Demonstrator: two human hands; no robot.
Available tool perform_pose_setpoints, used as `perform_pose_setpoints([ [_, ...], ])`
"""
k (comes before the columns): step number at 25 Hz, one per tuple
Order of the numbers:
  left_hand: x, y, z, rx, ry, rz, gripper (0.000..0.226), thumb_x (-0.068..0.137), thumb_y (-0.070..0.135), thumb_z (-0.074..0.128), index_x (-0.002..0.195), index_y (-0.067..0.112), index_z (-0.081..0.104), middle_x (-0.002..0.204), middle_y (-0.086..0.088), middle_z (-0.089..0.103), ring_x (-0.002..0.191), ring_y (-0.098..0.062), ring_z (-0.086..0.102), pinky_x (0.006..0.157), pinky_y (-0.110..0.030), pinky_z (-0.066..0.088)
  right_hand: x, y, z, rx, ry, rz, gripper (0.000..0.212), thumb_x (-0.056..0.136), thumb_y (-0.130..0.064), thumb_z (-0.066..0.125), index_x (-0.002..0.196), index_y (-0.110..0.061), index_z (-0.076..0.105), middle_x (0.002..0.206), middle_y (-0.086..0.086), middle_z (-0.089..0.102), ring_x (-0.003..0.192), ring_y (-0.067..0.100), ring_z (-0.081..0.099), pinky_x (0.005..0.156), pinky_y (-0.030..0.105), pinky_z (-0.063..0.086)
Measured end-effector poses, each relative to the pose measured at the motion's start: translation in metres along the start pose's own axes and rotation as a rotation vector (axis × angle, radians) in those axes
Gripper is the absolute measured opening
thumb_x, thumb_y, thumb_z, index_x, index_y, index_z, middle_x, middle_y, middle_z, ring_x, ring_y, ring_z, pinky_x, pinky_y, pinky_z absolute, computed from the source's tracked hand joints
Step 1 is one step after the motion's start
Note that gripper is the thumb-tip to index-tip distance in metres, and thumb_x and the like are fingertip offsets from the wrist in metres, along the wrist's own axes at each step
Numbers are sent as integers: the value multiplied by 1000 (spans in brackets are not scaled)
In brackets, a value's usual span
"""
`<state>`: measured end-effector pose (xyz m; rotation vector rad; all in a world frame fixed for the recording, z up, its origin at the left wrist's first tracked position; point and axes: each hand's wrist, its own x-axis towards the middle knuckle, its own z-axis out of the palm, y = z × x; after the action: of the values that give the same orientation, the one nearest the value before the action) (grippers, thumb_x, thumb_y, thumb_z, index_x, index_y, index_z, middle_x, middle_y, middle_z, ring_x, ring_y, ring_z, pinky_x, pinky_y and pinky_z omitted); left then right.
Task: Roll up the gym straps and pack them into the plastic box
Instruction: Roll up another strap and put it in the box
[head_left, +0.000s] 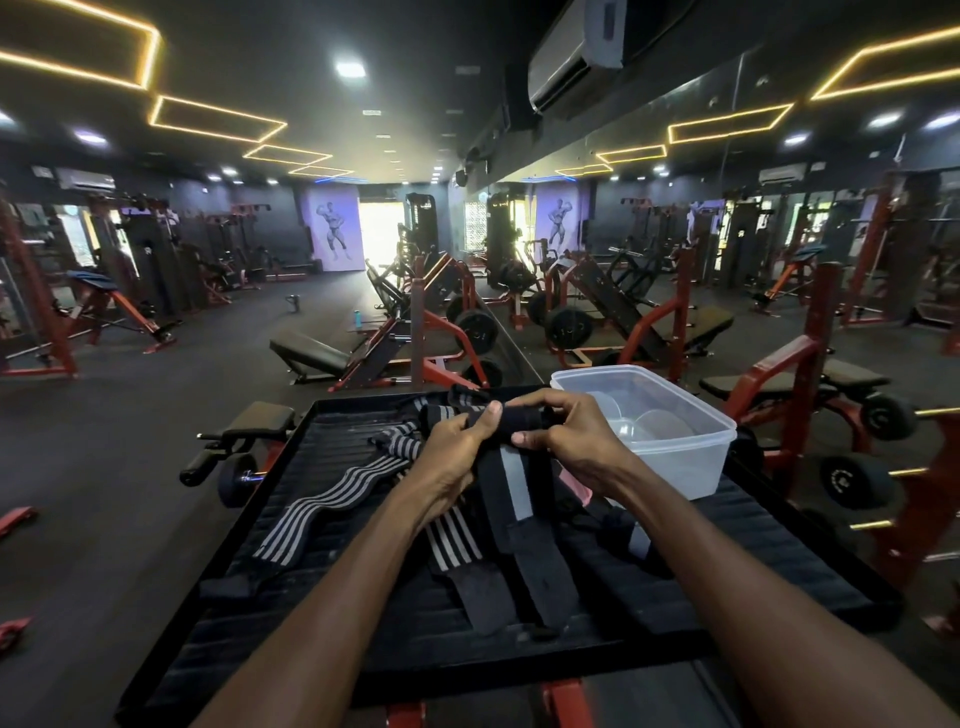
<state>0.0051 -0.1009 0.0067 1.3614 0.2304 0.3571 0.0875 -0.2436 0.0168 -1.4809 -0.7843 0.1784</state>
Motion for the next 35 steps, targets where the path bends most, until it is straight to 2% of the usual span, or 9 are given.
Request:
perform_pose_setpoints([
  [7,-1,3,1,248,88,192,11,92,5,64,99,12,68,90,-3,72,80,-13,68,66,-18,53,4,-3,-3,25,-111,215,22,87,-8,73,109,-4,72,109,21,73,107,34,69,99,47,54],
  [11,-3,8,5,158,20,97,7,95,10,61,95,15,67,96,-12,71,88,-24,67,79,-35,56,0,-4,-3,-116,-46,27,25,85,-1,73,108,-8,74,104,15,74,98,25,70,92,39,57],
  [14,-3,16,8,101,-34,-90,37,100,36,52,113,5,66,105,-18,72,97,-33,70,86,-45,57,0,-2,0,-195,-44,-46,32,82,1,75,111,-11,74,105,8,75,102,23,70,91,34,58],
  [19,0,11,4,97,32,-89,36,103,33,46,124,4,55,111,-20,69,89,-27,70,60,-29,54,0,-3,5,-236,-79,-33,32,86,-6,74,117,-7,69,110,10,73,107,24,68,94,37,56],
  [22,-2,11,3,137,41,4,22,104,22,46,118,7,54,109,-18,67,88,-23,66,64,-29,52,2,-3,5,-204,-101,71,26,90,-22,72,115,-14,68,109,14,73,105,32,68,93,50,54],
  [24,-3,10,1,157,49,67,11,100,13,53,111,12,57,102,-13,66,83,-20,65,68,-30,53,2,-4,5,-150,-73,59,19,89,-16,71,108,-18,71,105,15,73,103,36,68,90,52,55],
  [26,-6,10,0,85,39,98,14,96,8,60,109,12,61,97,-13,67,78,-19,66,66,-30,55,1,-7,4,-98,-23,4,29,85,1,72,102,-21,74,102,13,73,99,31,68,90,48,58],
  [31,-6,15,4,-1,16,-7,20,100,23,55,110,7,62,82,-20,68,61,-26,64,54,-33,52,1,-9,2,46,-13,3,46,73,26,65,100,-10,78,101,15,75,93,31,71,77,46,62],
  [35,-1,9,2,38,63,130,14,97,8,57,99,16,68,94,-19,68,83,-33,67,64,-40,57,0,-15,-2,205,-37,142,28,83,10,68,106,-4,74,91,13,71,72,22,65,61,30,53],
])
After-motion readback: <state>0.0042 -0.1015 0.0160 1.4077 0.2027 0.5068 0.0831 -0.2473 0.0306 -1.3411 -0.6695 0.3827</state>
